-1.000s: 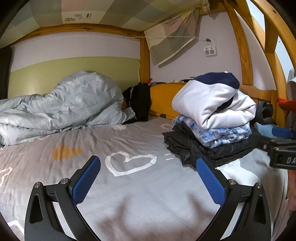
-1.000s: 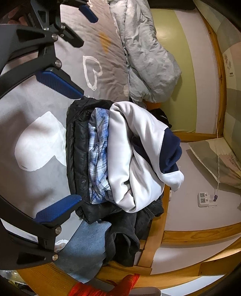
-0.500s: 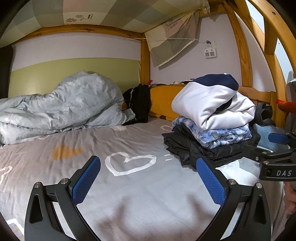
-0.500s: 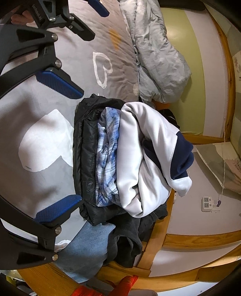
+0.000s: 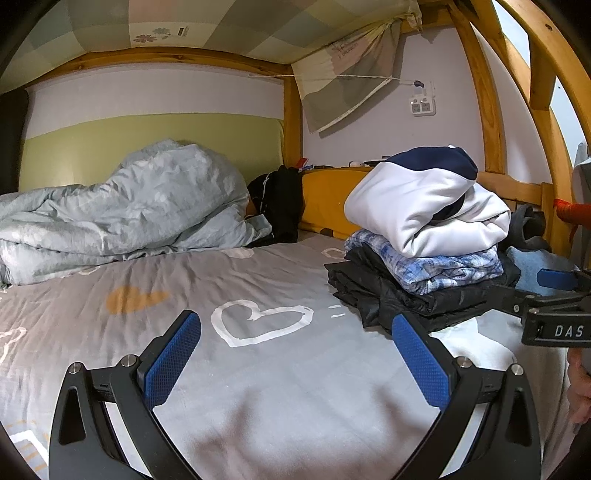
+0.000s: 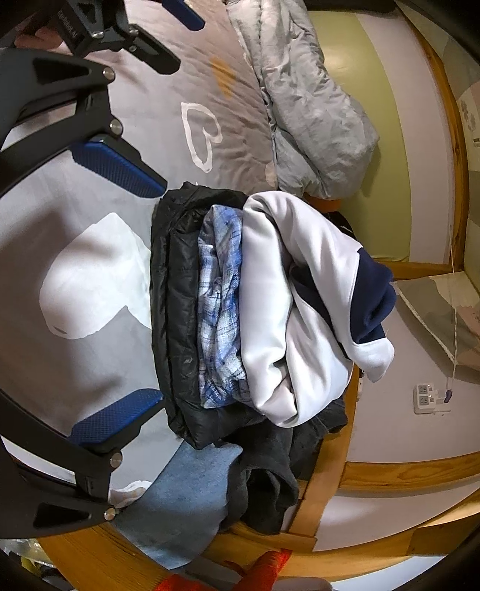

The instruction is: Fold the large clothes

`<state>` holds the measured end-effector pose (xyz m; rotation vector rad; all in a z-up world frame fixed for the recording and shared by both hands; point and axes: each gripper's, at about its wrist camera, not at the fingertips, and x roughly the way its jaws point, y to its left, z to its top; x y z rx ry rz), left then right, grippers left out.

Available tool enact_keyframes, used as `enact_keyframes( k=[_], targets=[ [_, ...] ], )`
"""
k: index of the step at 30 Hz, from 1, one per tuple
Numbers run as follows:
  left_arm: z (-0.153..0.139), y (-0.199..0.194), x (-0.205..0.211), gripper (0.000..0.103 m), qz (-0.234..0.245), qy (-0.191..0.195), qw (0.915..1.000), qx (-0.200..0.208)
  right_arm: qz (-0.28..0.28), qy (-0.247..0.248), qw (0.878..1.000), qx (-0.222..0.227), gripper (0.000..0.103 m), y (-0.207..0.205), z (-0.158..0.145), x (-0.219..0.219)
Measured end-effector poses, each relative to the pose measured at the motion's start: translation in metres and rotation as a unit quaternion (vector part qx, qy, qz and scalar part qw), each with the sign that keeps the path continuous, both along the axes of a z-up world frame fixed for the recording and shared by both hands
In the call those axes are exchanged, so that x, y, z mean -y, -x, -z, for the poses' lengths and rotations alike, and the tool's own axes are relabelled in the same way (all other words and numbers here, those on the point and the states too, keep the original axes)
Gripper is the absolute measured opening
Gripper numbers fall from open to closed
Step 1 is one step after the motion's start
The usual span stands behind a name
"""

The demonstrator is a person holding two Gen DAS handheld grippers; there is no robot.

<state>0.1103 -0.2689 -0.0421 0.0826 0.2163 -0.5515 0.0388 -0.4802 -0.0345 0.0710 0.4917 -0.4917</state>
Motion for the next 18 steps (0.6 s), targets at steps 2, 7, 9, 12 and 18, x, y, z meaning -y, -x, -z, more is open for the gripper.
enact_keyframes(
  k=[2, 7, 9, 12, 18],
  targets=[
    [0.000, 0.001, 0.000, 0.103, 0.000, 0.000, 1.0000, 0.002, 0.001, 0.000, 1.000, 0.001, 0.103, 0.000, -0.001, 0.000],
    [0.000, 0.003, 0.002, 0.103, 0.002, -0.005, 1.0000, 0.008, -0.001, 0.003, 1.000, 0.000, 0.103, 0.000, 0.000, -0.001],
    [0.000, 0.004, 0.004, 0.103, 0.003, -0.010, 0.9999, 0.009, -0.002, 0.007, 1.000, -0.001, 0.103, 0.000, 0.000, -0.002],
    [0.000, 0.009, 0.006, 0.103, 0.006, -0.015, 0.9997, 0.020, -0.004, 0.014, 1.000, -0.001, 0.103, 0.000, 0.000, -0.003],
    [0.000, 0.011, 0.008, 0.103, 0.009, -0.022, 0.9994, 0.027, -0.005, 0.017, 1.000, -0.001, 0.103, -0.001, 0.000, -0.005]
  ],
)
